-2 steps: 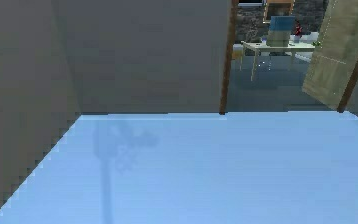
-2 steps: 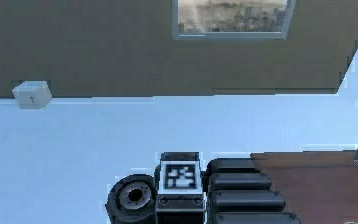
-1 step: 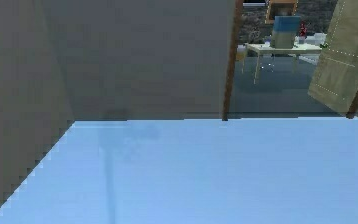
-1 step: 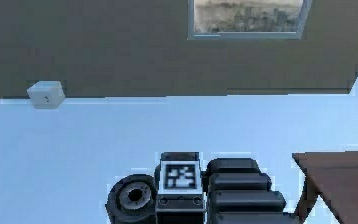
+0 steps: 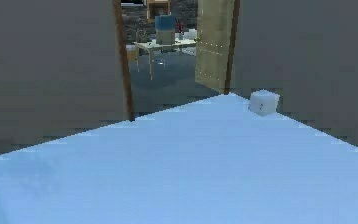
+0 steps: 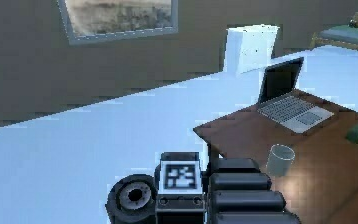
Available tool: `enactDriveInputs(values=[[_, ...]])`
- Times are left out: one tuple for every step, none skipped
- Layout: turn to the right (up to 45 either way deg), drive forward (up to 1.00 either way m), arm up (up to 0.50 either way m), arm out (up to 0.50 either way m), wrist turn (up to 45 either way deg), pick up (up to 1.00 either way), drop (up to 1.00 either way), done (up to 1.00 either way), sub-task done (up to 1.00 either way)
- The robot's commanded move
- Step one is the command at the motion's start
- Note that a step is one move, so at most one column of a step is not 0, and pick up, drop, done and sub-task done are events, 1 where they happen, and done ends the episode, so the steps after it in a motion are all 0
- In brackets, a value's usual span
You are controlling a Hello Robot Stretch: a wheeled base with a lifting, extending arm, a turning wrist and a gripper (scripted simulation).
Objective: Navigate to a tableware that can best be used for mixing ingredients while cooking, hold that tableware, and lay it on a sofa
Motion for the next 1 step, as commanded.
enactDriveInputs(values=[[0.0, 1.0, 0.0, 0.0, 0.0, 0.0, 0.0, 0.0, 0.0]])
